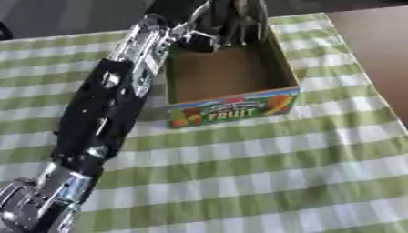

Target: Pick up objects on the table and place them in the box.

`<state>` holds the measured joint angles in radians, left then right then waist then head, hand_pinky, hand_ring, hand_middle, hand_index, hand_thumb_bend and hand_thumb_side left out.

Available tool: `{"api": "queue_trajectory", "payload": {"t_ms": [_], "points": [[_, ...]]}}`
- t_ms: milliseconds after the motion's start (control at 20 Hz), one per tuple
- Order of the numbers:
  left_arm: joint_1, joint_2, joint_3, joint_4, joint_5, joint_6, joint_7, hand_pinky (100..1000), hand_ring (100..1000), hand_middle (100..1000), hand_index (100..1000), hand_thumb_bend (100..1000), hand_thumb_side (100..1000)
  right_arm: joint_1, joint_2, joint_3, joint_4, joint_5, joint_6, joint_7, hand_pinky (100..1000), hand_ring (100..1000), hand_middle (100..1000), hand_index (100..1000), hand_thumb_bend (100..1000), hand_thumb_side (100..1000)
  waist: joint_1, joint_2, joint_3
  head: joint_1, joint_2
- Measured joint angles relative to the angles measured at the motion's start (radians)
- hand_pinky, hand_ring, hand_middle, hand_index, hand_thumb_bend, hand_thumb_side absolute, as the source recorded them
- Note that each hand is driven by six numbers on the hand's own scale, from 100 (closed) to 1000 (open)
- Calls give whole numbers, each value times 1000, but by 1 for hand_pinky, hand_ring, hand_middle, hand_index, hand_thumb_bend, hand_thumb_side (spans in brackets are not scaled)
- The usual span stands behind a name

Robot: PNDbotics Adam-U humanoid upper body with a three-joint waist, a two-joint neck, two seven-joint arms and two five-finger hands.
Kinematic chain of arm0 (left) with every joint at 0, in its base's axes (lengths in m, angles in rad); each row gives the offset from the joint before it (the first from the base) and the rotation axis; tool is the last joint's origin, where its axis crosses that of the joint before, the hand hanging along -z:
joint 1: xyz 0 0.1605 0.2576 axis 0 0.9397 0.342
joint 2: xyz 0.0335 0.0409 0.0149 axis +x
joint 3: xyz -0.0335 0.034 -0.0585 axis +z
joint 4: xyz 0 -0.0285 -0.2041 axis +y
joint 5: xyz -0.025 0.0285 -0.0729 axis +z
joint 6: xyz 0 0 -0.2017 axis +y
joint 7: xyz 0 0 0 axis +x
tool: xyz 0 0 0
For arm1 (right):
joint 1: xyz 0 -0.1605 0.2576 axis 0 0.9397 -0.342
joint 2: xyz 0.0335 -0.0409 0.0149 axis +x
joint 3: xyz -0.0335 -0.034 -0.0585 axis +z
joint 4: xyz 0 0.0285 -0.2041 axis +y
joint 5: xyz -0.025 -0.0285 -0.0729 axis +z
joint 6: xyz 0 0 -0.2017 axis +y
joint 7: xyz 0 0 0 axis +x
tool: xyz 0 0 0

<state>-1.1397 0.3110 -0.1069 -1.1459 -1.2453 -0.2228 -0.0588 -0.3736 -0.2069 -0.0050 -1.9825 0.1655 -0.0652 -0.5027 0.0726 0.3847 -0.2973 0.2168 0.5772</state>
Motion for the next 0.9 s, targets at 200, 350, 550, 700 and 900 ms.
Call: {"api": "queue_trajectory", "payload": {"t_ms": [200, 350, 550, 700, 900], "points": [[4, -5, -10, 18, -73, -32, 1, 615, 611, 574, 578, 100, 196, 0, 0, 0, 0, -2, 1, 3, 883, 762, 655, 807, 100, 652, 0, 2, 3, -4, 0], [12, -8, -12, 32, -119, -49, 16, 619, 611, 570, 577, 100, 185, 1, 3, 3, 0, -4, 2, 6, 884, 762, 655, 807, 100, 652, 1, 4, 1, -6, 1], [22, -14, -17, 56, -173, -65, 40, 640, 632, 583, 629, 100, 159, 4, 9, 6, 0, -7, 4, 9, 885, 762, 654, 807, 100, 652, 1, 10, -2, -8, 2], [23, -21, -21, 69, -219, -78, 47, 672, 666, 594, 686, 100, 135, 5, 10, 7, 0, -10, 5, 10, 886, 762, 654, 807, 100, 652, 1, 15, -8, -7, 2], [23, -22, -24, 94, -300, -94, 34, 701, 707, 619, 791, 163, 120, 5, 12, 12, 0, -13, 7, 13, 886, 763, 654, 807, 100, 653, 1, 17, -11, -3, 2]]}}
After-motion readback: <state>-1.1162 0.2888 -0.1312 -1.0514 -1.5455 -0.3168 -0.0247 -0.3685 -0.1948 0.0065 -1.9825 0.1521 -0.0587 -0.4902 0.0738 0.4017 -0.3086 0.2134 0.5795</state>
